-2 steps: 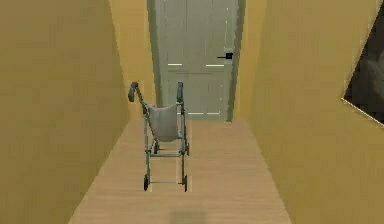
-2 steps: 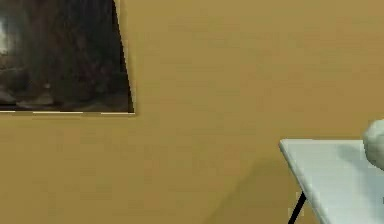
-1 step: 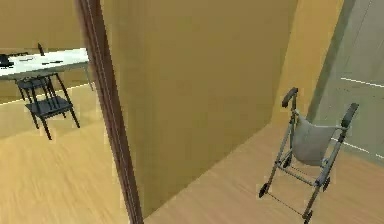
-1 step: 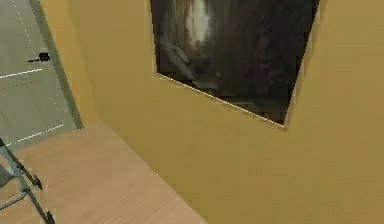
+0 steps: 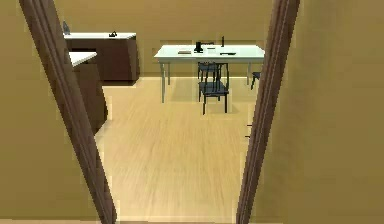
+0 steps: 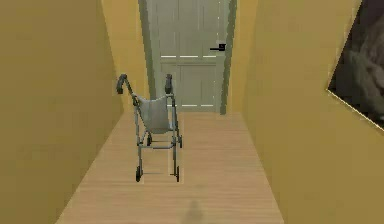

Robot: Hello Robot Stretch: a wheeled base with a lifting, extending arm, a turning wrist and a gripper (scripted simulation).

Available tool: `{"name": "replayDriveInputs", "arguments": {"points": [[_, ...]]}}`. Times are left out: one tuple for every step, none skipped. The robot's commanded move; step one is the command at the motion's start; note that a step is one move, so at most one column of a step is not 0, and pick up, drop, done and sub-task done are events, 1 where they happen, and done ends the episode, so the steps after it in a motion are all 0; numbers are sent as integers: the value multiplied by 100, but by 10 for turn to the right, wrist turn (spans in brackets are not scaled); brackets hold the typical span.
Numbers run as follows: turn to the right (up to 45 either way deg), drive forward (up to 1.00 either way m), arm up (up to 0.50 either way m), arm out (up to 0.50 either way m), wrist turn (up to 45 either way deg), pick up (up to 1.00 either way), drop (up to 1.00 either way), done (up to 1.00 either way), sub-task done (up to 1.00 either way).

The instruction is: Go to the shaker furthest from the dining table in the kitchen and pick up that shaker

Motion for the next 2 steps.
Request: {"name": "replayDriveInputs", "arguments": {"points": [[-30, 0, 0, 0, 0, 0, 0, 0, 0], [0, 100, 0, 0, 0, 0, 0, 0, 0]]}}
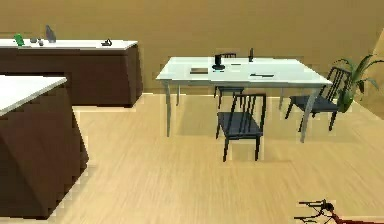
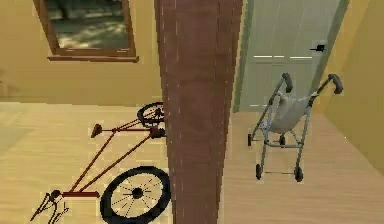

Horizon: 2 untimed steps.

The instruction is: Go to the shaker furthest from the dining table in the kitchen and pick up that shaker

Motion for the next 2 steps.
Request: {"name": "replayDriveInputs", "arguments": {"points": [[0, 100, 0, 0, 0, 0, 0, 0, 0], [-90, 0, 0, 0, 0, 0, 0, 0, 0]]}}
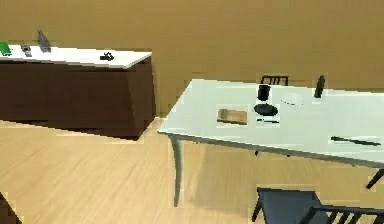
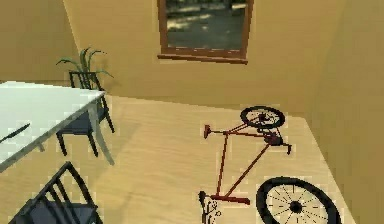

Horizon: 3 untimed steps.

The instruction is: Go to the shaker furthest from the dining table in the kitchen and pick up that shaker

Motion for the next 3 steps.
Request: {"name": "replayDriveInputs", "arguments": {"points": [[0, 15, 0, 0, 0, 0, 0, 0, 0], [-360, 0, 0, 0, 0, 0, 0, 0, 0], [0, 100, 0, 0, 0, 0, 0, 0, 0]]}}
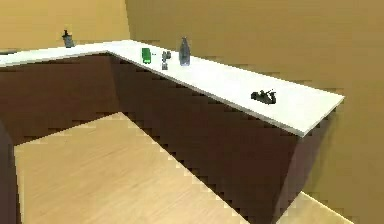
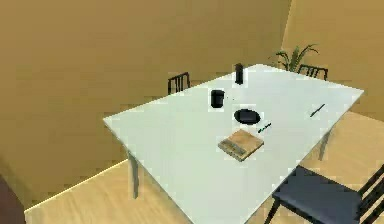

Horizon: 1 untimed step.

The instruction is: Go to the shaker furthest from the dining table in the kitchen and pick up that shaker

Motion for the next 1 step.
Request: {"name": "replayDriveInputs", "arguments": {"points": [[0, 95, 0, 0, 0, 0, 0, 0, 0]]}}
